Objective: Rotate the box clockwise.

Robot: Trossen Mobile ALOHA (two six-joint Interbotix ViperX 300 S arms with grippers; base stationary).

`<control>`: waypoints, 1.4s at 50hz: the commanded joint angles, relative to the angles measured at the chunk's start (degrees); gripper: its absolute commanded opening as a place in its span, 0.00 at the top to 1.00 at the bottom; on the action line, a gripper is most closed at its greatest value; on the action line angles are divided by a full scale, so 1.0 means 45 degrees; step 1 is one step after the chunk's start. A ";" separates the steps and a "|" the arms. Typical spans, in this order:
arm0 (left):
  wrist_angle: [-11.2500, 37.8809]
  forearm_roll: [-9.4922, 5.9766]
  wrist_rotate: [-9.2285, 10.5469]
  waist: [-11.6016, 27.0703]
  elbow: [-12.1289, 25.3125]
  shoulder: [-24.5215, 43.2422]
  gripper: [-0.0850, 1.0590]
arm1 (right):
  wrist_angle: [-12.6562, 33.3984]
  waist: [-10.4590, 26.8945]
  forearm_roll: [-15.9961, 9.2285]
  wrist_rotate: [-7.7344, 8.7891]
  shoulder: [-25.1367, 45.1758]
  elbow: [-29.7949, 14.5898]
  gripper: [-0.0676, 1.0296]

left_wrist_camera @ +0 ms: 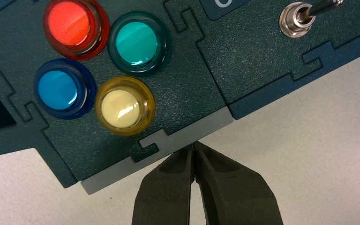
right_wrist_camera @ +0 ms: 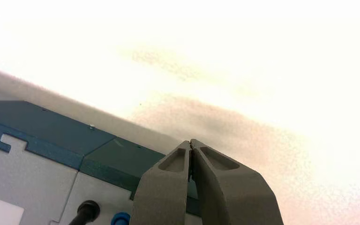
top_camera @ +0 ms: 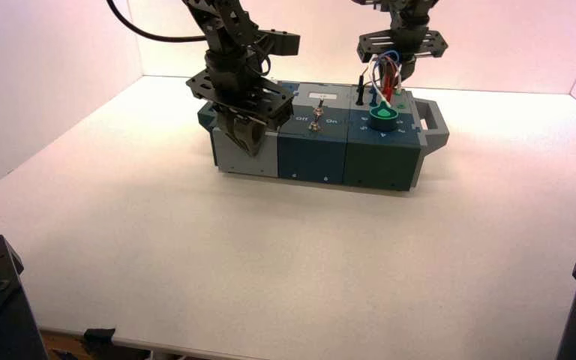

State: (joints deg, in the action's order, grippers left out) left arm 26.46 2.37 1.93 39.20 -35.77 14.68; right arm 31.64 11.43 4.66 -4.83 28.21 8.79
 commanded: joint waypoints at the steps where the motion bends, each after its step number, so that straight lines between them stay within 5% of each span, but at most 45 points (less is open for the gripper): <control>1: -0.0137 0.0059 -0.0098 -0.0332 0.0645 -0.0039 0.95 | 0.0313 0.0137 -0.0098 0.0078 -0.0449 0.0332 0.96; 62: -0.0547 0.0078 -0.1387 -0.2734 0.2715 0.1641 0.95 | -0.0098 0.0430 -0.1191 0.0000 -0.3008 0.4277 0.96; 70: -0.0625 0.0078 -0.1426 -0.2734 0.2988 0.1855 0.95 | -0.0176 0.0586 -0.1680 -0.0039 -0.3496 0.4883 0.96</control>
State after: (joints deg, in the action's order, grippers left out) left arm 25.05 2.81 -4.31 26.72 -24.79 23.64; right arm 30.94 11.51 -0.97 -4.83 15.56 29.27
